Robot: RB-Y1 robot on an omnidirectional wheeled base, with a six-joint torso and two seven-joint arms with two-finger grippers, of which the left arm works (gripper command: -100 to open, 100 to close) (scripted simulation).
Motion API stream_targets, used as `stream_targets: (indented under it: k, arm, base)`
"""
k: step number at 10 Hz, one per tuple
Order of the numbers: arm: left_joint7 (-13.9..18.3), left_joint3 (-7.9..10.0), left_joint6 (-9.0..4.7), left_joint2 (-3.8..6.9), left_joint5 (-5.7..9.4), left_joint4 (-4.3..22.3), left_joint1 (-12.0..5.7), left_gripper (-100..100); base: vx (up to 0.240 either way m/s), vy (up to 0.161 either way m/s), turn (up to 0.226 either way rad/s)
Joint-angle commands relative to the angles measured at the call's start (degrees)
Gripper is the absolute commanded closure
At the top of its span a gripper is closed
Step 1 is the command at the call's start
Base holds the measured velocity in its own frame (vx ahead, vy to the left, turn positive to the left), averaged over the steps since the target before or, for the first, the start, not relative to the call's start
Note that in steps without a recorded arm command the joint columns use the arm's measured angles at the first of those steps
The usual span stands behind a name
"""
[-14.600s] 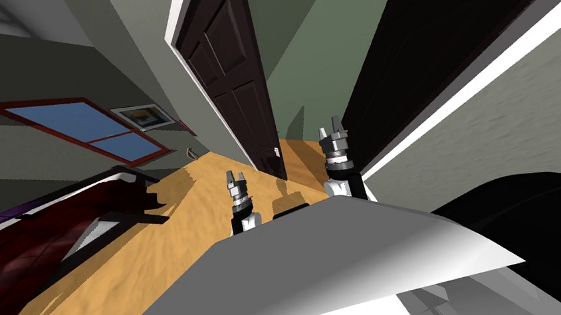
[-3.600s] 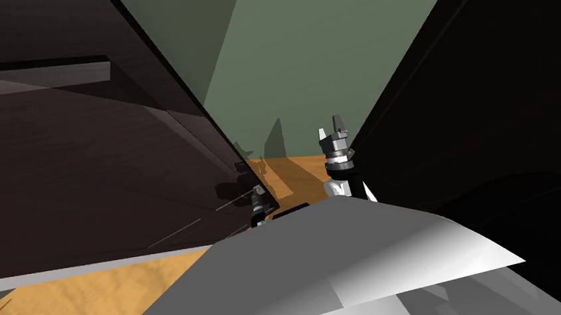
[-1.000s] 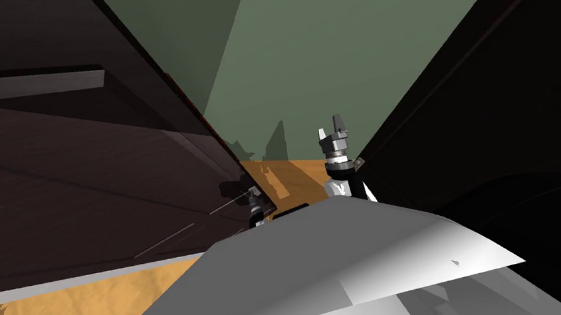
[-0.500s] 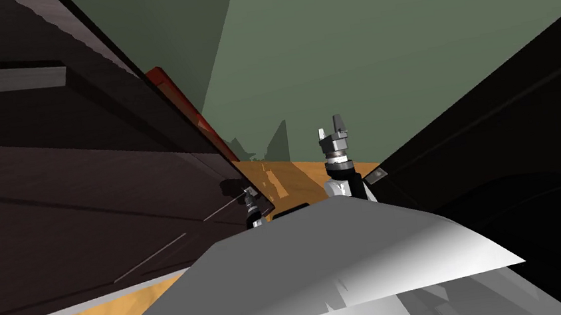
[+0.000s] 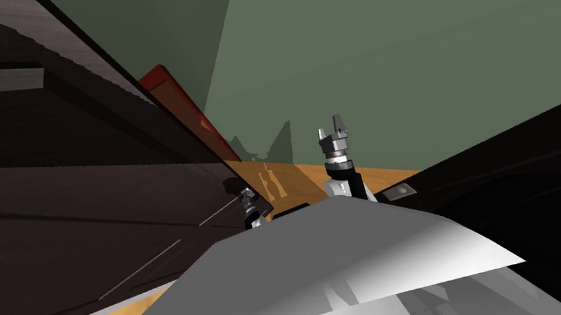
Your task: Push the door open
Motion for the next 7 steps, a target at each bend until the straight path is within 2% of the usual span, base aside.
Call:
stream_targets:
  k: [1, 7]
  arm:
    - [-0.3, 0.57, -0.17, 0.29, 0.56, -0.1, 0.08, 100]
    - [-2.2, 3.87, -1.11, 0.63, 3.76, -0.5, 0.57, 100]
  base:
    - [0.128, -0.004, 0.029]
    - [0.206, -0.003, 0.049]
